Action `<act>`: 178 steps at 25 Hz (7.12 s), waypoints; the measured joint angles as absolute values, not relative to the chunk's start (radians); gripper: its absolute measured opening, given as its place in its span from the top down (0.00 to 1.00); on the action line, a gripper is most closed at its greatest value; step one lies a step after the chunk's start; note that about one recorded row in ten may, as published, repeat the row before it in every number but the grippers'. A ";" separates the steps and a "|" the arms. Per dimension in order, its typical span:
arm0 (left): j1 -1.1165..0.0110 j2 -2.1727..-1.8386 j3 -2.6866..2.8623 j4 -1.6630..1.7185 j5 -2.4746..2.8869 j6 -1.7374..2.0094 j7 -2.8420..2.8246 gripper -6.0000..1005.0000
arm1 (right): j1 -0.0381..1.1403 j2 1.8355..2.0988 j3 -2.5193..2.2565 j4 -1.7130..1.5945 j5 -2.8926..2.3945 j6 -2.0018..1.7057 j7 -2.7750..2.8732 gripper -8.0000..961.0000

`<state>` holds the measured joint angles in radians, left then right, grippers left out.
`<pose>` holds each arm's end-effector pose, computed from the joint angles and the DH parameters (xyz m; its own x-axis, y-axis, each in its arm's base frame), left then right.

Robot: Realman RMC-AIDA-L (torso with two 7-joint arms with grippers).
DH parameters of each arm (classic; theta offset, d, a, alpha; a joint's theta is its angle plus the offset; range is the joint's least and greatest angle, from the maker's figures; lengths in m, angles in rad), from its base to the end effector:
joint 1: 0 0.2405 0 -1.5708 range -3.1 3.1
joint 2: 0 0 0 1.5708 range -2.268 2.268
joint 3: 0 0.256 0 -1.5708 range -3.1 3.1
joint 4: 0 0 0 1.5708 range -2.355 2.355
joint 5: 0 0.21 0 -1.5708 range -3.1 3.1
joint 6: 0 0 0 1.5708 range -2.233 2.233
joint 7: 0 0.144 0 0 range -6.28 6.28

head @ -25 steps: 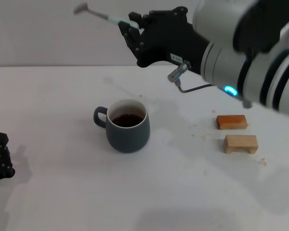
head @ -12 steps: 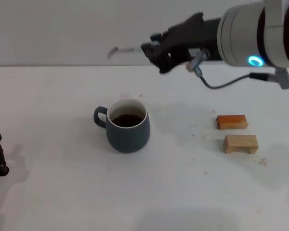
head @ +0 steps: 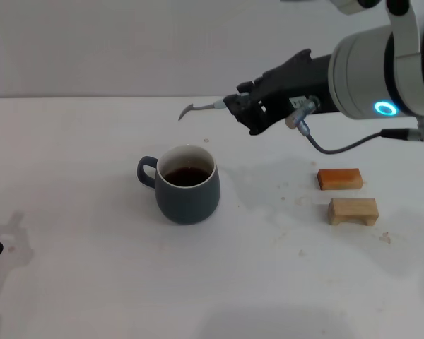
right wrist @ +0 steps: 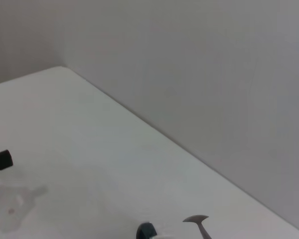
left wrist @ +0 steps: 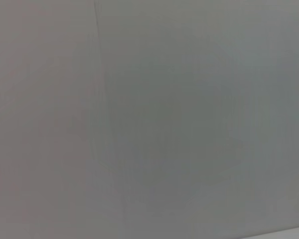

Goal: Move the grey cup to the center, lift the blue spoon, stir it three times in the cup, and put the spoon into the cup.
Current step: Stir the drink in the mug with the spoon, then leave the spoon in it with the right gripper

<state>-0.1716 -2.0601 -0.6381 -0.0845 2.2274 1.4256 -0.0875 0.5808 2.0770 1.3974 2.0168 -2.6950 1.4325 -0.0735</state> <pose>-0.3817 0.2223 -0.0004 0.8018 -0.0414 0.5962 0.5890 -0.1141 -0.8000 0.0203 0.3103 0.0154 0.9193 -0.3660 -0.1445 -0.3794 -0.7271 -0.5721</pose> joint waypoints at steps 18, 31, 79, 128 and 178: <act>-0.160 -2.060 -0.638 -0.081 2.227 1.424 -0.093 1.00 | 0.493 2.080 1.350 1.975 -2.698 1.419 -0.059 0.83; -0.159 -2.060 -0.638 -0.080 2.227 1.427 -0.097 1.00 | 0.541 2.078 1.325 1.811 -2.700 1.323 -0.078 0.83; -0.148 -2.060 -0.638 -0.075 2.227 1.426 -0.097 1.00 | 0.656 2.076 1.293 1.527 -2.633 1.147 -0.129 0.83; -0.153 -2.062 -0.634 -0.075 2.233 1.421 -0.097 1.00 | 0.652 2.080 1.268 1.528 -2.603 1.139 -0.156 0.83; -0.147 -2.062 -0.618 -0.086 2.237 1.431 -0.097 1.00 | 0.709 2.083 1.223 1.398 -2.580 0.993 -0.172 0.83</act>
